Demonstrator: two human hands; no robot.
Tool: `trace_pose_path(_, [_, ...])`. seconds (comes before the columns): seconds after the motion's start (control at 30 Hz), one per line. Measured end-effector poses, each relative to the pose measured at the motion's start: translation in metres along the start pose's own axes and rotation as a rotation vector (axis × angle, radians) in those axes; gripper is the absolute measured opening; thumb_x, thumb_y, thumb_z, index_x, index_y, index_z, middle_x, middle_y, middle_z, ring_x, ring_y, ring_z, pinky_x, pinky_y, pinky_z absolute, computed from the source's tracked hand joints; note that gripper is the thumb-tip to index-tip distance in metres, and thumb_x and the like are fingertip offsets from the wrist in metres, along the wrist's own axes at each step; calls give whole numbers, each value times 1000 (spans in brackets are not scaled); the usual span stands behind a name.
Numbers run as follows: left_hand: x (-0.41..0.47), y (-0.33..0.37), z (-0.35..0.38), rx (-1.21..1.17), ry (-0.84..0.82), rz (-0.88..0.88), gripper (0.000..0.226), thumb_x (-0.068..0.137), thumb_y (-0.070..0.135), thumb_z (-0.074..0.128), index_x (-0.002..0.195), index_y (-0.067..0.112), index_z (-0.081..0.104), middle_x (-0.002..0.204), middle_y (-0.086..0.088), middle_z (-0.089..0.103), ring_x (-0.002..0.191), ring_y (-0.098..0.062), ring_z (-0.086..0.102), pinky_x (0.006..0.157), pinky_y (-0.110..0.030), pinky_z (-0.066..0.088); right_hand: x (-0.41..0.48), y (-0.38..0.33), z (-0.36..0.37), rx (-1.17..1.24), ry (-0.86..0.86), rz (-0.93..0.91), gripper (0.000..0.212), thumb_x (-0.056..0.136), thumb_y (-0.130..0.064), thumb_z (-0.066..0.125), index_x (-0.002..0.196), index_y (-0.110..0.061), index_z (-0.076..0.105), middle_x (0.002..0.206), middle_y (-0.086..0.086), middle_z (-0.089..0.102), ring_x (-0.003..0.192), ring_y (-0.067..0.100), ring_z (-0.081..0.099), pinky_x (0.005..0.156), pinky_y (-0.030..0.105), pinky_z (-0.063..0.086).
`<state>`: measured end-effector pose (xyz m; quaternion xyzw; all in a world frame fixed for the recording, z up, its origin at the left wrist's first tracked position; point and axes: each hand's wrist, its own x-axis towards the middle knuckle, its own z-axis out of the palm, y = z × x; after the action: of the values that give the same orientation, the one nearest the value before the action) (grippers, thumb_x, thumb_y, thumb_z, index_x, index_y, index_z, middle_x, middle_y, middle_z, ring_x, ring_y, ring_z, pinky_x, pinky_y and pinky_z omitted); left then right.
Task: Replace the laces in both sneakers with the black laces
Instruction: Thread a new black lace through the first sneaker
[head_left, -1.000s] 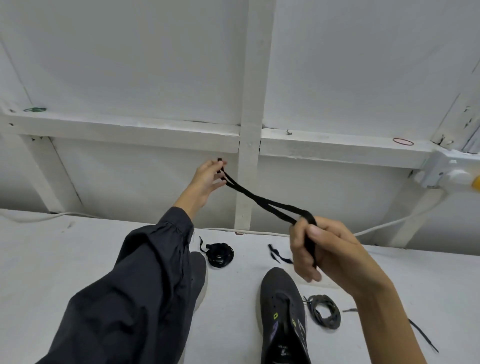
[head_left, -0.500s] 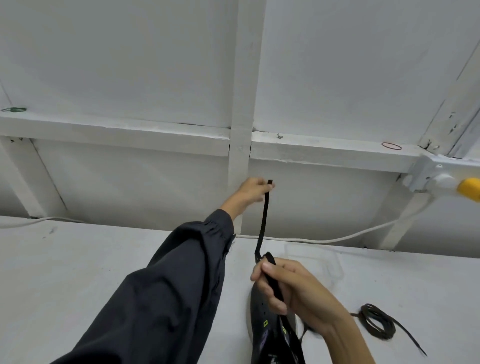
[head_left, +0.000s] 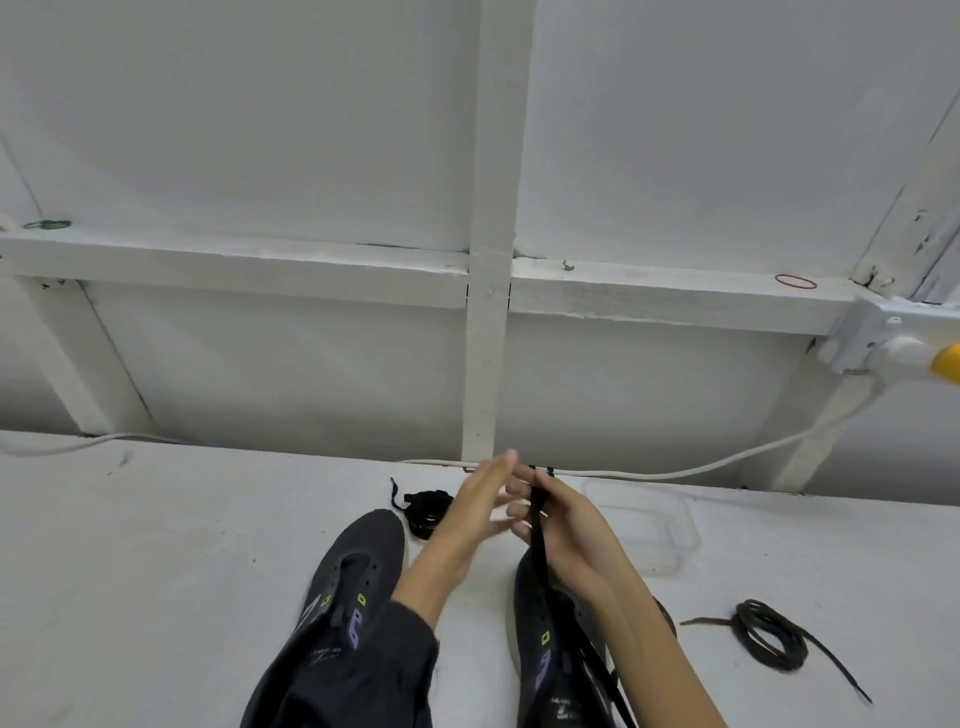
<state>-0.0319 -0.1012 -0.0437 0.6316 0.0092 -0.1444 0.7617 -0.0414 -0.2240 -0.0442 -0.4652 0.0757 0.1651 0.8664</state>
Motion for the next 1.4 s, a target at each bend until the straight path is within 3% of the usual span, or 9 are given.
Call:
trace_pose_path(0.07, [-17, -9, 7, -71, -78, -19, 36, 96, 47, 50, 108, 17, 65, 75, 8, 58, 72, -8, 56, 84, -35, 56, 2, -5, 6, -17, -9, 13, 31, 100, -23, 47, 111, -5, 69, 102, 8, 72, 77, 18, 68, 72, 30, 50])
trace_pose_path(0.17, [-24, -13, 5, -111, -36, -1, 28, 91, 37, 61, 101, 10, 60, 85, -4, 61, 79, -17, 64, 93, -41, 54, 6, -10, 10, 5, -39, 35, 33, 101, -21, 46, 120, -2, 64, 120, 12, 69, 101, 23, 67, 87, 35, 52])
trace_pose_path(0.33, [-35, -16, 2, 3, -140, -41, 29, 97, 22, 58, 124, 11, 59, 107, -12, 72, 84, -22, 69, 91, -36, 55, 17, -20, 6, -91, -24, -24, 34, 103, -20, 41, 124, -3, 61, 122, 9, 69, 118, 23, 61, 102, 34, 43])
trace_pose_path(0.43, [-39, -20, 4, 36, -111, -42, 26, 98, 20, 55, 119, 9, 64, 96, -7, 73, 73, -16, 63, 86, -31, 55, 20, -28, 5, -201, -40, -33, 34, 103, -23, 39, 126, -8, 60, 124, 5, 68, 121, 17, 59, 106, 35, 36])
trace_pose_path(0.9, [-72, -20, -5, -209, -282, -156, 29, 96, 14, 54, 119, 2, 66, 71, -3, 51, 57, -13, 49, 67, -33, 53, 16, -27, -26, -350, 5, -61, 41, 103, -47, 35, 132, -26, 56, 114, 13, 71, 104, 30, 69, 94, 52, 52])
trace_pose_path(1.0, [-74, -15, -5, -429, -294, -161, 31, 93, 9, 53, 120, -1, 66, 76, -8, 56, 62, -15, 55, 65, -32, 56, 10, -22, -29, -524, 17, -29, 39, 101, -46, 43, 128, -22, 58, 105, 16, 73, 88, 32, 72, 74, 41, 58])
trace_pose_path(1.17, [-64, -6, -10, -717, -231, -108, 36, 89, 0, 49, 122, -5, 63, 103, -18, 68, 90, -25, 70, 80, -37, 60, -10, -21, -34, -834, 20, 49, 40, 97, -40, 57, 114, -4, 61, 82, 19, 73, 67, 32, 70, 67, 38, 59])
trace_pose_path(1.27, [-59, -1, -12, -778, -219, -102, 38, 89, -3, 48, 125, -7, 59, 114, -21, 66, 102, -28, 68, 88, -39, 58, -24, -21, -37, -1057, 132, -56, 34, 96, -34, 59, 100, -2, 66, 76, 18, 73, 60, 30, 70, 61, 37, 61])
trace_pose_path(1.4, [-55, 2, -10, -808, -192, -97, 38, 87, -4, 49, 123, -8, 59, 115, -20, 66, 102, -28, 69, 87, -37, 58, -42, -22, -35, -1068, -202, -90, 25, 96, -34, 60, 99, -13, 73, 87, 2, 72, 80, 12, 66, 68, 31, 56])
